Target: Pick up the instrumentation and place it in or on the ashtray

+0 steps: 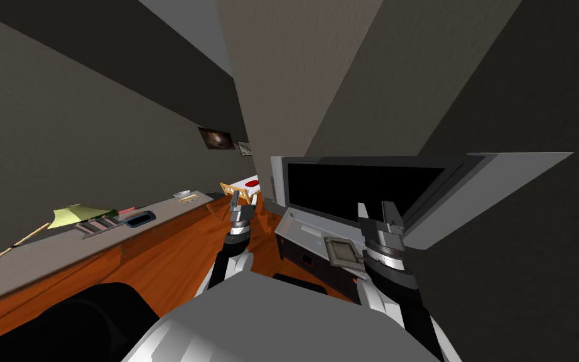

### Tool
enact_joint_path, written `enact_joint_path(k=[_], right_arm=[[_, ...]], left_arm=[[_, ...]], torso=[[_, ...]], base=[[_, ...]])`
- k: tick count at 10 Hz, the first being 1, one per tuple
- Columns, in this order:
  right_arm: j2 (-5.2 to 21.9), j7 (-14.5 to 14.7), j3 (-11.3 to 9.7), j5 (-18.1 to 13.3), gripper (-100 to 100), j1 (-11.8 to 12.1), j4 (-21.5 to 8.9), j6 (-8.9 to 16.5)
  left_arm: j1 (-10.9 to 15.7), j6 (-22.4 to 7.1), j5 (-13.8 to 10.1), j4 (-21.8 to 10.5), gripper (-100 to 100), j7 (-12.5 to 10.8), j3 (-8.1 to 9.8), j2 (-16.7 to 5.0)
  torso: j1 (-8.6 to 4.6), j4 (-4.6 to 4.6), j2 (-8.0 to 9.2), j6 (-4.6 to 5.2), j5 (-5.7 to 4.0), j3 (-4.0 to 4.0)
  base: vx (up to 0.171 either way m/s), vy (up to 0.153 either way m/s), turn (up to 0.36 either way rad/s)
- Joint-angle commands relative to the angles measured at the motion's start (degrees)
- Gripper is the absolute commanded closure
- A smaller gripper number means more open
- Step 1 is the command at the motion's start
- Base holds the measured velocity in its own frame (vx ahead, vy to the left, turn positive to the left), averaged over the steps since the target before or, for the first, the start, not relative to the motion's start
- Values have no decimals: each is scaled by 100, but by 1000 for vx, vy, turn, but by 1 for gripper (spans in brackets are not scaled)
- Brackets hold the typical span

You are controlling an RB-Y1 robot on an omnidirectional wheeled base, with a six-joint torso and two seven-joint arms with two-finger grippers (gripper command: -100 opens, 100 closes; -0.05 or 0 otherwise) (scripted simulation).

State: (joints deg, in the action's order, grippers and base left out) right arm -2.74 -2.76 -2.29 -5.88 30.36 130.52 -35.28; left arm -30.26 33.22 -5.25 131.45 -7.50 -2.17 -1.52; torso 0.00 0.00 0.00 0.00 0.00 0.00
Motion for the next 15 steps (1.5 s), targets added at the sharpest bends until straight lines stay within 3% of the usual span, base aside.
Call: enact_joint_path(k=[1,5,6,10,11,15], right_arm=[[225,8,-16,1,-100,13,-47,-5],[937,58,-106,1,-100,87,-375,-15],[989,58,-106,1,-100,87,-375,-15],[1743,172,-272,-25,-100,172,-1006,-11],[1743,172,-272,-25,-100,172,-1006,-11],[2458,372,-529,-116,-100,195,-1824,13]], left_arm=[[0,0,0,0,0,0,0,0],[2,0,0,0,0,0,-1,1],[2,-1,0,0,0,0,-1,1],[2,0,0,0,0,0,-1,1],[2,-1,0,0,0,0,-1,1],[2,0,0,0,0,0,-1,1]], torso=[[0,0,0,0,0,0],[21,13,60,-1,4,34],[25,15,69,-1,5,40],[22,12,55,-2,5,32],[32,14,61,-2,7,36],[20,11,48,-1,5,28]], base=[[-40,16,42],[-142,55,91],[-118,46,39],[-134,68,180],[-117,82,75],[-109,87,261]])
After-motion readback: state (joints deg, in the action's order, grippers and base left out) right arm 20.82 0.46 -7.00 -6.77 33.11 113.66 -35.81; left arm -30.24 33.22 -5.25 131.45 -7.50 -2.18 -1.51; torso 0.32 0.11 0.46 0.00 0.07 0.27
